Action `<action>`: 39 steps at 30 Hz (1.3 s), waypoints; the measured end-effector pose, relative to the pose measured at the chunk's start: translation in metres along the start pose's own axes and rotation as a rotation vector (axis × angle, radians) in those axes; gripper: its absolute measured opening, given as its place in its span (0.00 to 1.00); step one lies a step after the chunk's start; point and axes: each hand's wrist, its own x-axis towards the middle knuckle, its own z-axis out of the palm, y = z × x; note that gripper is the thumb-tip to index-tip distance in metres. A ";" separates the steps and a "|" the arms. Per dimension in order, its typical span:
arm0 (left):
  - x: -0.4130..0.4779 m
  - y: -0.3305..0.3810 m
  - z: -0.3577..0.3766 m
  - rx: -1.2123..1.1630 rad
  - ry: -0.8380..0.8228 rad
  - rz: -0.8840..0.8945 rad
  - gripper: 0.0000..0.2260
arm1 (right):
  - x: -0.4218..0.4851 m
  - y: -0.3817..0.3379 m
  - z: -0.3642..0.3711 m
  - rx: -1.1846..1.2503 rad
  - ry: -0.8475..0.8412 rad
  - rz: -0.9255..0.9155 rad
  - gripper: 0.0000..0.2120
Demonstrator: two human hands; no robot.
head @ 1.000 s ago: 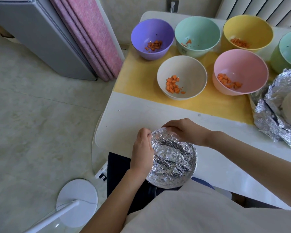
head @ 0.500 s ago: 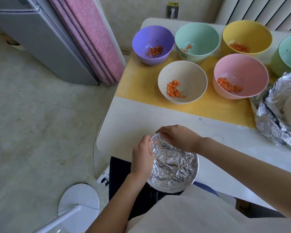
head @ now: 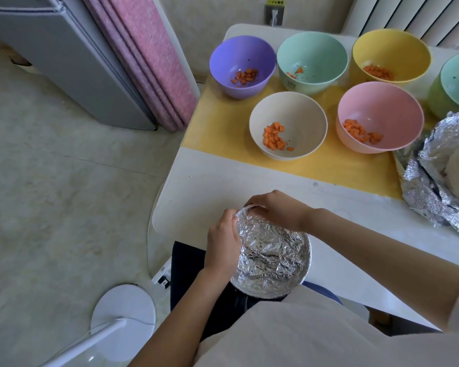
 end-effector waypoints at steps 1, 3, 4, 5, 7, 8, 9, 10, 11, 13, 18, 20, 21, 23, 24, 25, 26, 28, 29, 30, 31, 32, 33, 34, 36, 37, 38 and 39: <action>-0.001 0.000 0.000 -0.007 -0.003 0.002 0.10 | 0.000 0.000 0.000 0.008 0.004 0.002 0.12; -0.003 -0.001 -0.001 -0.020 -0.009 -0.006 0.11 | -0.002 0.001 -0.002 0.020 0.016 0.006 0.12; -0.003 -0.002 -0.002 -0.026 -0.012 -0.017 0.11 | -0.004 0.002 -0.004 0.027 0.025 0.017 0.13; -0.004 -0.003 -0.002 -0.032 -0.012 -0.030 0.12 | -0.006 0.004 -0.006 0.037 0.037 0.036 0.12; -0.005 -0.005 -0.004 -0.035 -0.021 -0.053 0.12 | -0.011 0.008 -0.011 0.057 0.064 0.069 0.11; -0.005 -0.005 -0.006 -0.031 -0.037 -0.058 0.13 | -0.013 0.010 -0.013 0.064 0.073 0.078 0.10; -0.004 -0.004 -0.006 -0.032 -0.055 -0.056 0.13 | -0.014 0.011 -0.014 0.063 0.081 0.081 0.10; -0.002 -0.003 -0.007 -0.040 -0.073 -0.053 0.13 | -0.016 0.011 -0.014 0.051 0.093 0.071 0.09; 0.001 -0.002 -0.007 -0.049 -0.092 -0.049 0.13 | -0.017 0.011 -0.014 0.036 0.110 0.061 0.09; 0.010 -0.001 -0.005 -0.063 -0.116 -0.020 0.12 | -0.017 0.009 -0.012 0.007 0.147 0.036 0.09; 0.016 -0.002 -0.002 -0.040 -0.082 0.051 0.10 | -0.021 0.005 -0.011 -0.035 0.163 -0.001 0.11; 0.012 -0.002 -0.001 -0.033 -0.049 0.082 0.09 | -0.021 0.003 -0.012 -0.063 0.115 0.018 0.11; 0.012 -0.001 -0.001 -0.030 -0.025 0.102 0.08 | -0.021 0.002 -0.013 -0.073 0.096 0.025 0.10; 0.012 0.002 -0.005 -0.030 0.040 0.148 0.07 | -0.021 -0.003 -0.012 -0.061 0.096 0.026 0.12; 0.012 0.004 -0.007 -0.030 0.073 0.174 0.08 | -0.020 -0.006 -0.013 -0.042 0.103 0.031 0.14; 0.013 0.005 -0.010 -0.031 0.108 0.202 0.09 | -0.021 -0.011 -0.014 -0.010 0.119 0.040 0.17; 0.013 0.006 -0.012 -0.032 0.147 0.228 0.10 | -0.021 -0.015 -0.015 0.032 0.146 0.045 0.18; 0.014 0.005 -0.013 -0.040 0.216 0.286 0.10 | -0.021 -0.022 -0.017 0.127 0.204 0.048 0.20; 0.015 0.004 -0.013 -0.047 0.237 0.316 0.11 | -0.021 -0.023 -0.017 0.157 0.220 0.050 0.20; 0.016 0.003 -0.013 -0.057 0.247 0.343 0.11 | -0.022 -0.024 -0.017 0.169 0.226 0.052 0.19; 0.016 0.001 -0.012 -0.073 0.252 0.371 0.12 | -0.022 -0.023 -0.017 0.176 0.220 0.058 0.19; 0.017 0.000 -0.011 -0.088 0.257 0.394 0.12 | -0.023 -0.023 -0.017 0.179 0.206 0.065 0.18; 0.016 0.000 -0.010 -0.096 0.263 0.411 0.11 | -0.024 -0.022 -0.018 0.179 0.190 0.067 0.18; 0.016 0.001 -0.010 -0.094 0.270 0.421 0.10 | -0.025 -0.022 -0.018 0.176 0.174 0.061 0.18; 0.015 0.002 -0.010 -0.083 0.280 0.440 0.09 | -0.027 -0.020 -0.019 0.172 0.151 0.029 0.18; 0.014 0.002 -0.009 -0.082 0.280 0.452 0.08 | -0.028 -0.020 -0.020 0.170 0.145 0.007 0.18; 0.014 0.002 -0.009 -0.084 0.280 0.463 0.08 | -0.030 -0.020 -0.021 0.166 0.144 -0.014 0.17; 0.014 0.003 -0.009 -0.084 0.280 0.472 0.08 | -0.032 -0.020 -0.023 0.162 0.147 -0.032 0.17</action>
